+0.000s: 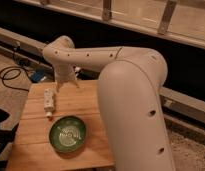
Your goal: Place the bottle in the ceramic bowl
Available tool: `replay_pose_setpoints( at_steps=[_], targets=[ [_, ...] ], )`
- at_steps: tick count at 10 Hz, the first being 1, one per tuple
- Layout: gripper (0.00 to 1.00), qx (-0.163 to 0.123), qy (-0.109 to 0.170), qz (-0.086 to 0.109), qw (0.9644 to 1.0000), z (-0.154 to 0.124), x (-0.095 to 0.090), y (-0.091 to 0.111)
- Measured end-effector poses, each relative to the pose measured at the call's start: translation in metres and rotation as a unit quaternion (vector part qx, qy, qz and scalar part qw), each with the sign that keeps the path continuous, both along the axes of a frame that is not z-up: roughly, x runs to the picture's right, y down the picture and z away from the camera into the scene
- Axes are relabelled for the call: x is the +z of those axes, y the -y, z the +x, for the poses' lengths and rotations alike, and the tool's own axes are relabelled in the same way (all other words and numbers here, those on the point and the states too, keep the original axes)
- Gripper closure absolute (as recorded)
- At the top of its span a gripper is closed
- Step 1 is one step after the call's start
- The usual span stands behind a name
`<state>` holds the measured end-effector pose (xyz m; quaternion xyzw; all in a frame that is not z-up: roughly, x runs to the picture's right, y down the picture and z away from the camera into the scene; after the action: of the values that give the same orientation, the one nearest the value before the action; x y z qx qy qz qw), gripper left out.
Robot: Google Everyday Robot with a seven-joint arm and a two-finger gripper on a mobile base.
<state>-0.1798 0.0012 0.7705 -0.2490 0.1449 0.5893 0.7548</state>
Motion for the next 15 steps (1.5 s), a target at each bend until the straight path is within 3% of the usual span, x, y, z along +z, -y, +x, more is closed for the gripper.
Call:
replay_pose_setpoints(
  at_steps=[4, 7, 12, 15],
  targets=[
    [0.35, -0.013, 0.018, 0.011, 0.9997, -0.010, -0.020, -0.024],
    [0.35, -0.017, 0.047, 0.005, 0.9987, -0.031, -0.017, -0.039],
    [0.35, -0.019, 0.053, 0.004, 0.9984, -0.034, -0.018, -0.038],
    [0.35, -0.065, 0.077, -0.014, 0.9948, -0.066, -0.014, -0.056]
  ],
)
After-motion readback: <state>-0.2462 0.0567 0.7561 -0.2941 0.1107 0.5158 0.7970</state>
